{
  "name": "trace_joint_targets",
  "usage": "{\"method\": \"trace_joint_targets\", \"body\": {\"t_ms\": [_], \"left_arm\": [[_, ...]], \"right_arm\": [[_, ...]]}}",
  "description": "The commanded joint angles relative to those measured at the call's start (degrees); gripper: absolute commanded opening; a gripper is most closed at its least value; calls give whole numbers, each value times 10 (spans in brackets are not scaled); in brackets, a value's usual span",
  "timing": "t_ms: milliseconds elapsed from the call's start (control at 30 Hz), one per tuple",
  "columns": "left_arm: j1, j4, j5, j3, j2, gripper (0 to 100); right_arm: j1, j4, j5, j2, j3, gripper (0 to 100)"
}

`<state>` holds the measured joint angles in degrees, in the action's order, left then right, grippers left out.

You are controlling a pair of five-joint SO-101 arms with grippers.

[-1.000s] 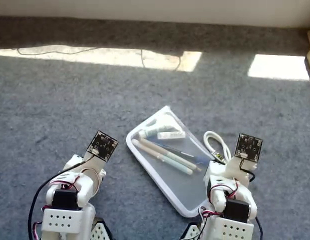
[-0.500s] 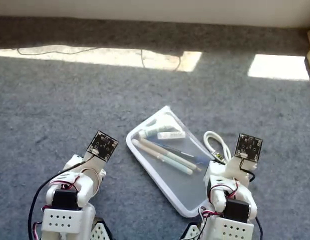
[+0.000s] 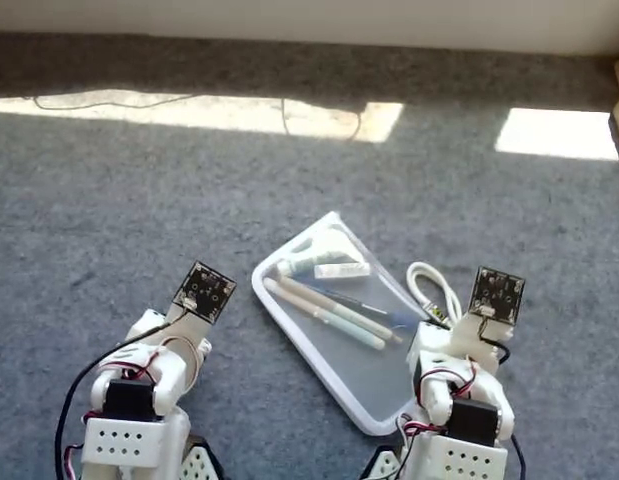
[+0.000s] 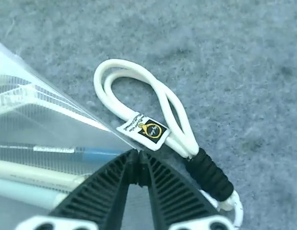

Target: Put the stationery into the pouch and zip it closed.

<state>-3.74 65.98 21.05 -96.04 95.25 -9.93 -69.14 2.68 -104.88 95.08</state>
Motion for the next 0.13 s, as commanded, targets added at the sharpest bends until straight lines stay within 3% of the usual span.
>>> {"method": "trace_joint_targets", "body": {"t_ms": [0,100], "left_arm": [[0,4,3,-16,5,11],[0,4,3,-16,5,11]], "right_arm": [[-1,-1,-6,-2,74,5],[-1,-1,-6,-2,74,5]]}}
